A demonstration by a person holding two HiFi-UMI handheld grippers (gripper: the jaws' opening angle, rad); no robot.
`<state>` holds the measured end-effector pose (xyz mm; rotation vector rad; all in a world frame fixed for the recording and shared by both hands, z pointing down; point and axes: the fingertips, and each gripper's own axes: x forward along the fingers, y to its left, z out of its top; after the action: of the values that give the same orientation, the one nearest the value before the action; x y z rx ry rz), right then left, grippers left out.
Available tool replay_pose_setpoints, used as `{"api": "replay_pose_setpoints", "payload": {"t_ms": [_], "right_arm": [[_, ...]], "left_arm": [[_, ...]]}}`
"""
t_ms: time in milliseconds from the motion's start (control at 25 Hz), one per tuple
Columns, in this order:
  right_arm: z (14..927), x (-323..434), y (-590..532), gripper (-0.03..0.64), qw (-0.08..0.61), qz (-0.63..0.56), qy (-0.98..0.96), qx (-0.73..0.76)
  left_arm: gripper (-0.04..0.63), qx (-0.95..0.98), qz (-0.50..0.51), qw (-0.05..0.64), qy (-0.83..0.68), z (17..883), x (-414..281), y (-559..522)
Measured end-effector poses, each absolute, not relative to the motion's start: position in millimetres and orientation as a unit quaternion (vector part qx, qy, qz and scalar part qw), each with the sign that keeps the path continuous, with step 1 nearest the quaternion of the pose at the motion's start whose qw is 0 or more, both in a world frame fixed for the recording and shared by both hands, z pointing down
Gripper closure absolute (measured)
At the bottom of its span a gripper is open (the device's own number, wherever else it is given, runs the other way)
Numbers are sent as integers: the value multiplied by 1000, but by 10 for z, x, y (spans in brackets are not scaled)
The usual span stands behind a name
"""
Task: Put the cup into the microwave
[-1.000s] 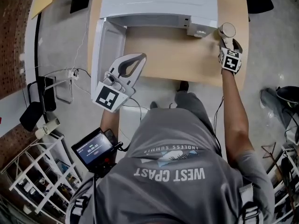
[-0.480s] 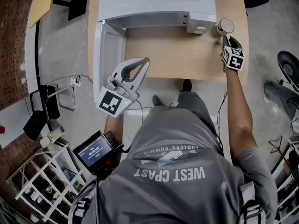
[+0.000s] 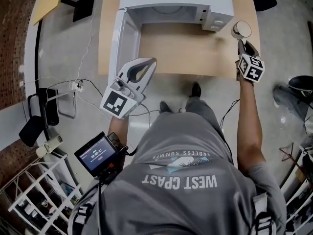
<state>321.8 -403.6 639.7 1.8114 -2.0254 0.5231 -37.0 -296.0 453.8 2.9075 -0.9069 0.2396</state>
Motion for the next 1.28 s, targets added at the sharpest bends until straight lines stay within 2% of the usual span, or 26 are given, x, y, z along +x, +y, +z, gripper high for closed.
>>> {"api": "replay_pose_setpoints", "payload": {"t_ms": [320, 1280], "right_arm": [[5251, 2815, -3221, 541, 173, 149, -732, 642], [4636, 1594, -2310, 541, 153, 106, -814, 551]], "left_arm": [[575, 956, 55, 15, -288, 3855, -735, -2249], [575, 954, 20, -8, -299, 4177, -1240, -1878]]}}
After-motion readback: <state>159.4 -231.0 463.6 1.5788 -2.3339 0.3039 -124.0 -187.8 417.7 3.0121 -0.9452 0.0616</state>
